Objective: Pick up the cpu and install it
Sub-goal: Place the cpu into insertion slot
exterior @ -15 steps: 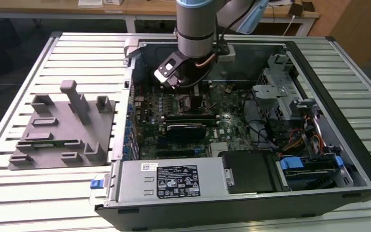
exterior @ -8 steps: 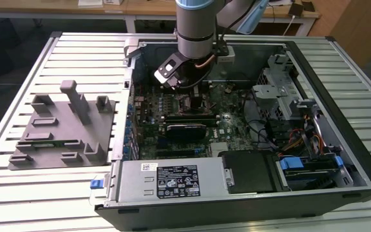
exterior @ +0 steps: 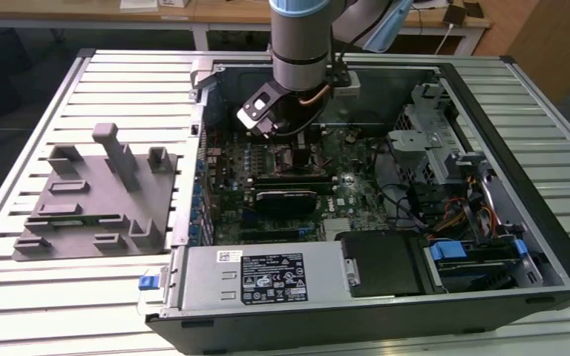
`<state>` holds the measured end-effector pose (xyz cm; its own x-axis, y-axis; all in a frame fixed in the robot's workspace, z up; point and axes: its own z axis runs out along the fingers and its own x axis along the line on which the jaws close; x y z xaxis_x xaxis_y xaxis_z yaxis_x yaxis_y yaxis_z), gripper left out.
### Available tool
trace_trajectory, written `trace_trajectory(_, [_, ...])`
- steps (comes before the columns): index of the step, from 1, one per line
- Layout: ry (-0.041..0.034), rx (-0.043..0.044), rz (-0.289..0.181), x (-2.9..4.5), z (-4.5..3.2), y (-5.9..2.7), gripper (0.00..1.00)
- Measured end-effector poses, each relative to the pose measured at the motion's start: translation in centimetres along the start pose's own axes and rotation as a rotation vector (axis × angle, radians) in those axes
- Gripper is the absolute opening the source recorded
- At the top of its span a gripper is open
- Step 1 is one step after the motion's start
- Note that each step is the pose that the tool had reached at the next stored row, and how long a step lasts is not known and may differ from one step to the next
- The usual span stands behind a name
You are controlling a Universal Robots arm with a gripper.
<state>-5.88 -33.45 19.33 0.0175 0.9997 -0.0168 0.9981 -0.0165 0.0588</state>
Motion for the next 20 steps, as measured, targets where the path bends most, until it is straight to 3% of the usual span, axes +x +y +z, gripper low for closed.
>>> trace_trajectory(20, [-0.0004, 0.0004, 0.0, 0.2, 0.19, -0.13, 0.54])
